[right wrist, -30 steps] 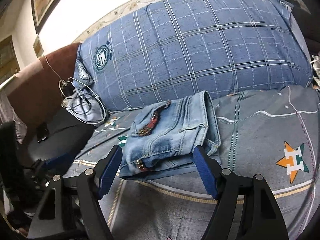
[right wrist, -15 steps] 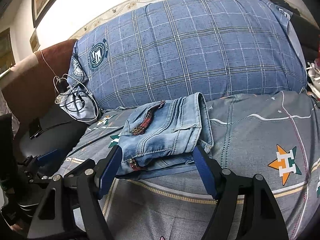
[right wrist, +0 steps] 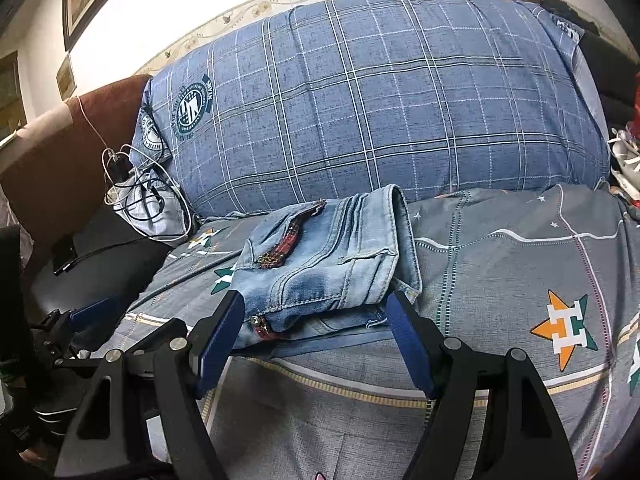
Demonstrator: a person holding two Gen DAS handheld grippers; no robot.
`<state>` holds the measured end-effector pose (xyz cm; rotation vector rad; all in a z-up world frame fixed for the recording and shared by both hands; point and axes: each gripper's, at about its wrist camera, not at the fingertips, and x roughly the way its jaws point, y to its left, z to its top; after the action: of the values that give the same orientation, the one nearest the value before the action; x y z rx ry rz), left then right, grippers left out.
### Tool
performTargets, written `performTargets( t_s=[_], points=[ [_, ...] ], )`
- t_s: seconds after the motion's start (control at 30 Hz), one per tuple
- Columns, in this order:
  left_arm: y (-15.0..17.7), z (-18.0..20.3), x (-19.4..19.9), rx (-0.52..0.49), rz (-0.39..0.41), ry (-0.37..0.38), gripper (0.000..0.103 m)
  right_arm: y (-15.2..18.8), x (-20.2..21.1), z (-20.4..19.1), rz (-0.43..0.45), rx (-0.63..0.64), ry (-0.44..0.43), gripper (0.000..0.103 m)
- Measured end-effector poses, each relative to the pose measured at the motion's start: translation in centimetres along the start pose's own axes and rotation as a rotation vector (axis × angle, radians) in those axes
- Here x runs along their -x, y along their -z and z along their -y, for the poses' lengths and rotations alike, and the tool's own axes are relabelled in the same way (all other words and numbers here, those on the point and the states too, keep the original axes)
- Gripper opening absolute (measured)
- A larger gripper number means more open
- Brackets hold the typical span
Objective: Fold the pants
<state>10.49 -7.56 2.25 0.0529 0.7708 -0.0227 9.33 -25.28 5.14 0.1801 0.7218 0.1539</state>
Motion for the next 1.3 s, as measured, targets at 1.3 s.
performTargets(
  t_s=[1.3],
  points=[
    [0.1,-0.2,-0.5,0.016,-0.033,0.026,0.102,-0.1,-0.7,1.1,-0.014,-0.031,-0.008,0.074]
  ],
)
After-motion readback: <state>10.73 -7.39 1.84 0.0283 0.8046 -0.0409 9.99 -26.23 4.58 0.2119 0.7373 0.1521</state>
